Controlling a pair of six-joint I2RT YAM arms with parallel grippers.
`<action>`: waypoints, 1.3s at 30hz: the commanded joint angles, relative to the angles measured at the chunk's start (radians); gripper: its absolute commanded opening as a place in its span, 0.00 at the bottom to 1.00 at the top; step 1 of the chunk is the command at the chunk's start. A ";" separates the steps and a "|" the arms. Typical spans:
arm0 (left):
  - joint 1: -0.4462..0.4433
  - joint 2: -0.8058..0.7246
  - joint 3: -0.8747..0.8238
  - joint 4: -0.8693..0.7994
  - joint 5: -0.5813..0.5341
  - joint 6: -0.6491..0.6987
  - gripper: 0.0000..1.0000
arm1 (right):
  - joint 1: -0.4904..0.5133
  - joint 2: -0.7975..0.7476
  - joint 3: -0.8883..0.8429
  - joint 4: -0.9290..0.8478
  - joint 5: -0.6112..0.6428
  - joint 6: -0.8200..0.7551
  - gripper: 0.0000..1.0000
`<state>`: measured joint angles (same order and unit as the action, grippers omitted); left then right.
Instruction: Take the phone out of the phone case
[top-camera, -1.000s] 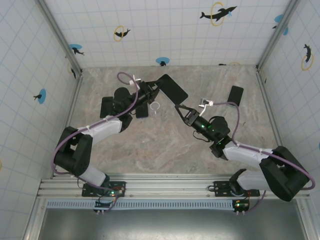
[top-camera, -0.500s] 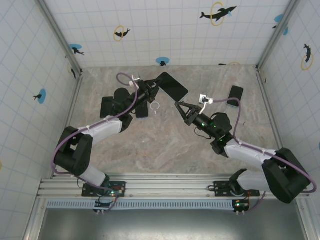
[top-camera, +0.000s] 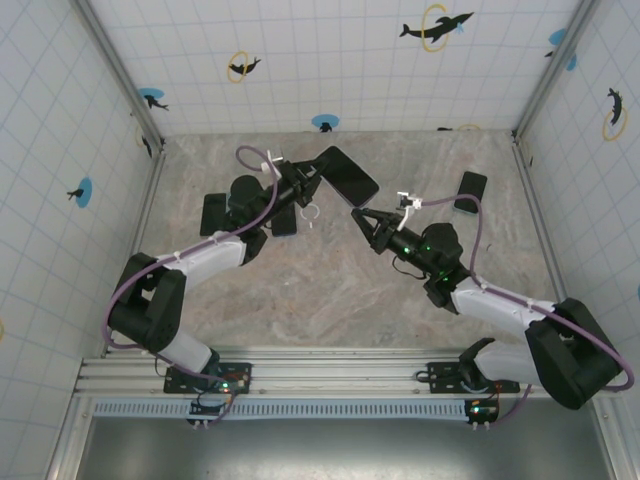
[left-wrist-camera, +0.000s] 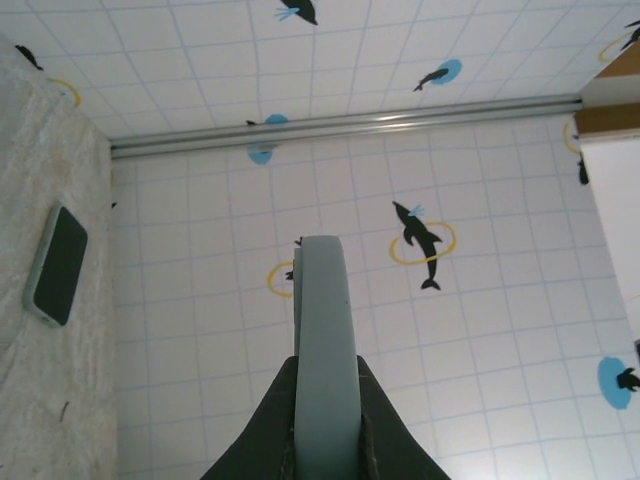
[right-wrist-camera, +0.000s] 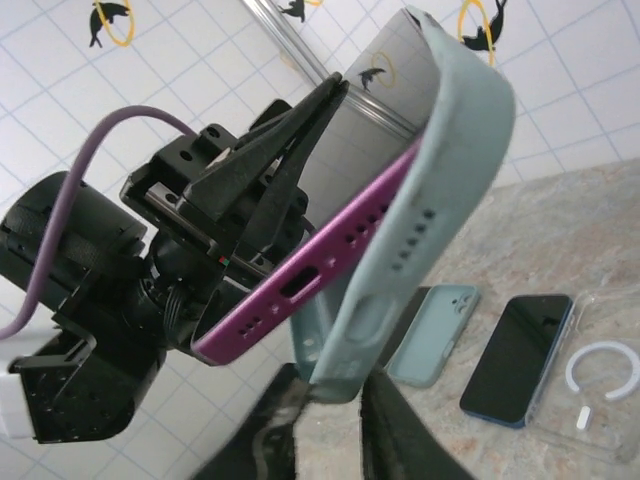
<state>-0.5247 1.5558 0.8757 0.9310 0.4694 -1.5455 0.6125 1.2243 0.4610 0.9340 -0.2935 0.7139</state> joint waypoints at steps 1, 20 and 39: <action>-0.025 -0.064 0.085 -0.042 0.136 0.100 0.03 | -0.047 -0.006 -0.004 -0.133 0.001 -0.031 0.28; 0.090 -0.066 0.316 -0.644 0.606 1.075 0.05 | -0.201 -0.017 0.290 -0.830 -0.497 -0.830 0.57; 0.123 -0.118 0.289 -0.767 0.679 1.327 0.01 | -0.128 0.190 0.522 -1.169 -0.663 -1.336 0.38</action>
<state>-0.4240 1.4609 1.1511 0.1455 1.1011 -0.2577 0.4774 1.3975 0.9379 -0.2195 -0.9184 -0.5625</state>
